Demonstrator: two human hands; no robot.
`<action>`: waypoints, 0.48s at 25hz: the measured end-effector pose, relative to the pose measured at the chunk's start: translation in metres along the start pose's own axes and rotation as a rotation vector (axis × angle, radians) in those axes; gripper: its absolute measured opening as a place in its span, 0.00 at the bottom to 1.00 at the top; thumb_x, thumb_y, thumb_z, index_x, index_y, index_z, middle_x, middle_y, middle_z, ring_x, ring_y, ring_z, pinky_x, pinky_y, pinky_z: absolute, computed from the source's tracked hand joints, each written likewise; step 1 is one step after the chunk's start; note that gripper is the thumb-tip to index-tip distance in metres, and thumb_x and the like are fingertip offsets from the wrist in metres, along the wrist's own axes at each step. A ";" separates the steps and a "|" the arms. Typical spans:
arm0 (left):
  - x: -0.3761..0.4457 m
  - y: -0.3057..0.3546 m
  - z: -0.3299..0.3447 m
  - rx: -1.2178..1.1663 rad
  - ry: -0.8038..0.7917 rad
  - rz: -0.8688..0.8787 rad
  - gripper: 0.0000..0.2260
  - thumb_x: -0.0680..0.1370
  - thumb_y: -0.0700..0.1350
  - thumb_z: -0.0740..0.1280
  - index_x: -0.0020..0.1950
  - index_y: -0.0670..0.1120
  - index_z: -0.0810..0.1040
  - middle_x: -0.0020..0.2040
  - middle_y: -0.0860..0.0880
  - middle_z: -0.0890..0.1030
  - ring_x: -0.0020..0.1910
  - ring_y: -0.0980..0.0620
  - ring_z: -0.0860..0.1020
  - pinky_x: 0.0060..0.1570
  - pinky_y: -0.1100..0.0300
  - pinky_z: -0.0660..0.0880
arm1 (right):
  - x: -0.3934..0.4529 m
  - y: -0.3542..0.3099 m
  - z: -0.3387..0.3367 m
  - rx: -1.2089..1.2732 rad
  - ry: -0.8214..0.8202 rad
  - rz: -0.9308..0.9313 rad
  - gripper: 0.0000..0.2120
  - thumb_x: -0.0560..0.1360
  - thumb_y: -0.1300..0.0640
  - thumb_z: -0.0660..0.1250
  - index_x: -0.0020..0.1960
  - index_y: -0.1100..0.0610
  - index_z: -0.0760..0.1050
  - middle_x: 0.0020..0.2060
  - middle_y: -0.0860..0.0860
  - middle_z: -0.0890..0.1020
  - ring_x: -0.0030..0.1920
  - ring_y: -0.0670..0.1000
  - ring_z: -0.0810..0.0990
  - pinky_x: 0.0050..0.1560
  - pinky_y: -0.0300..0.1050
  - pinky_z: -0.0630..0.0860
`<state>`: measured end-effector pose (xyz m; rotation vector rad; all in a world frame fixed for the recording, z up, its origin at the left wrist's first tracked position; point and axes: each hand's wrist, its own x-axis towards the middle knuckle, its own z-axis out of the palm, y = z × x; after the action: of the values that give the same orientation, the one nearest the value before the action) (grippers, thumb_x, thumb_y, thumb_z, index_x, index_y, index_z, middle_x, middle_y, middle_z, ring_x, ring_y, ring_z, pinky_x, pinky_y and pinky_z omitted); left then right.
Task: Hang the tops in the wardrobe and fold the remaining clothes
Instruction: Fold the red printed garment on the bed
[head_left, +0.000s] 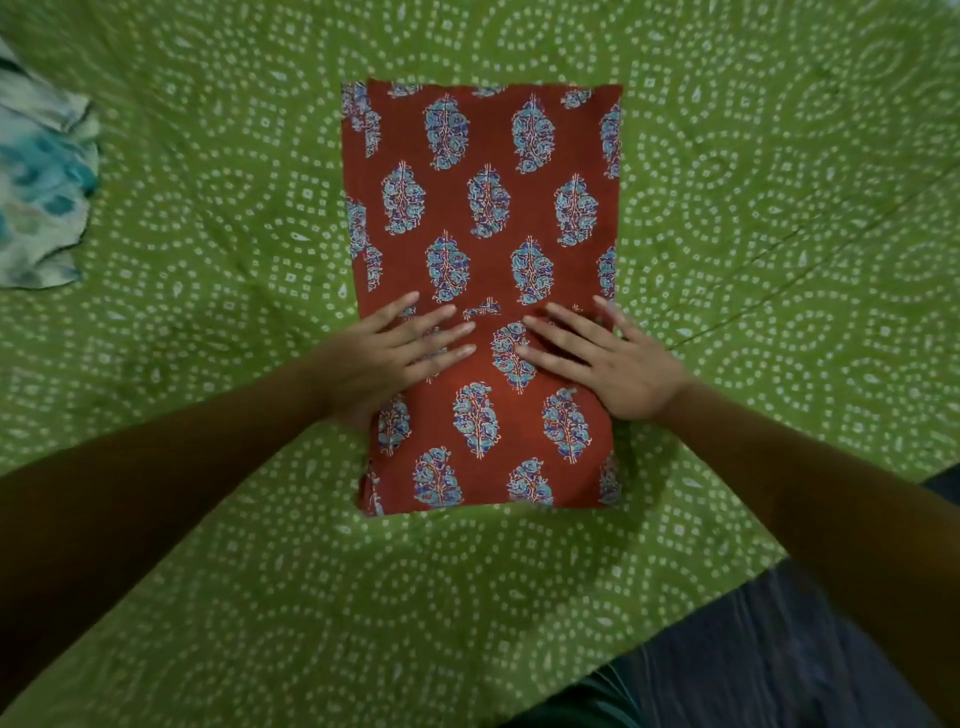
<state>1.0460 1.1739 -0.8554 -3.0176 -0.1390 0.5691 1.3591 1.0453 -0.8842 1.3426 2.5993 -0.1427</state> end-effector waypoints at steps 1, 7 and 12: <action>0.009 -0.007 0.007 -0.003 0.041 0.029 0.32 0.74 0.46 0.53 0.79 0.45 0.51 0.78 0.44 0.53 0.77 0.45 0.53 0.75 0.45 0.49 | 0.010 0.012 0.002 0.012 -0.019 -0.084 0.28 0.78 0.54 0.48 0.78 0.49 0.53 0.77 0.52 0.56 0.76 0.54 0.55 0.75 0.56 0.48; 0.028 -0.037 -0.006 -1.324 0.337 -0.414 0.22 0.74 0.46 0.64 0.64 0.35 0.74 0.55 0.55 0.83 0.58 0.62 0.78 0.57 0.65 0.74 | 0.035 0.043 -0.023 1.380 0.076 0.568 0.11 0.78 0.62 0.63 0.58 0.60 0.79 0.53 0.47 0.81 0.51 0.41 0.80 0.57 0.31 0.72; 0.061 -0.071 -0.023 -2.243 0.345 -1.056 0.18 0.83 0.50 0.50 0.45 0.45 0.75 0.32 0.55 0.83 0.31 0.62 0.80 0.38 0.65 0.76 | 0.084 0.090 -0.038 1.914 0.107 1.031 0.10 0.78 0.54 0.64 0.55 0.58 0.79 0.47 0.52 0.85 0.49 0.49 0.84 0.56 0.48 0.79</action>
<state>1.1057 1.2498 -0.8505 0.7506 1.2267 0.2680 1.3791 1.1711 -0.8662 2.6778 0.7434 -2.5941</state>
